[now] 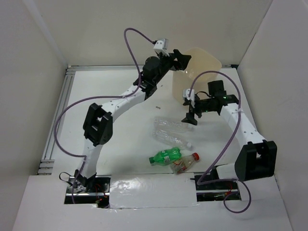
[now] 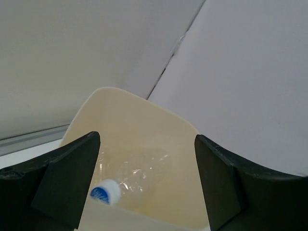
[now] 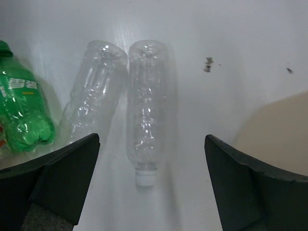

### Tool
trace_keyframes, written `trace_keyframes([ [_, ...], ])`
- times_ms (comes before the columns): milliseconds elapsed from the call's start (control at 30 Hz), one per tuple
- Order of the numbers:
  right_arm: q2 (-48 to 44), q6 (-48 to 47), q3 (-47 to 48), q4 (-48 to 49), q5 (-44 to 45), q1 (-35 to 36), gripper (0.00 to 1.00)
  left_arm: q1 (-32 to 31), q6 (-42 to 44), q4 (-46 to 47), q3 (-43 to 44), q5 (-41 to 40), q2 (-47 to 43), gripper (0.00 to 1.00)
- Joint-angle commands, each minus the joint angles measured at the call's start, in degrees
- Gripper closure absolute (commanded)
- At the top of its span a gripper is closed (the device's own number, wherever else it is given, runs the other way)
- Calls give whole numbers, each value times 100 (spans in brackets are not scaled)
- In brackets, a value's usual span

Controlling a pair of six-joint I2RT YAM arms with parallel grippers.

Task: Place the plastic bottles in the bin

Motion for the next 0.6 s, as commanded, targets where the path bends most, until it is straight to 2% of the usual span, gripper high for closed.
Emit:
trace_keyframes([
  [0,169,245,31,458,475,691,4,-37,865,699,-730,-355,-1307,8],
  [67,230,699,-127,835,905,973,4,-37,1224,700,-1406,-741,-2218,8],
  [167,502,1237,-426,1618,1538,1491,4,24,1437,446,-3370,-1076,-3615,6],
  [267,766,1414,-506,2067,2109,1668,4,103,1508,-563,-4491,-1077,-4635,5],
  [300,958,1414,-506,2120,2233,1755,4,156,1343,-862,-5208,-972,-5274,3],
  [333,1056,1414,-506,2225,2330,1809,4,157,1202,-1421,-5563,-910,-5584,3],
  [400,1371,1283,-506,2278,2488,1809,4,218,982,-1891,-6501,-621,-6408,1],
  [433,1486,1283,-506,2279,2576,1809,4,218,868,-2345,-6768,-567,-6657,1],
  [567,2014,1230,-357,2411,2840,1879,7,166,428,-2832,-7806,-207,-7756,1],
])
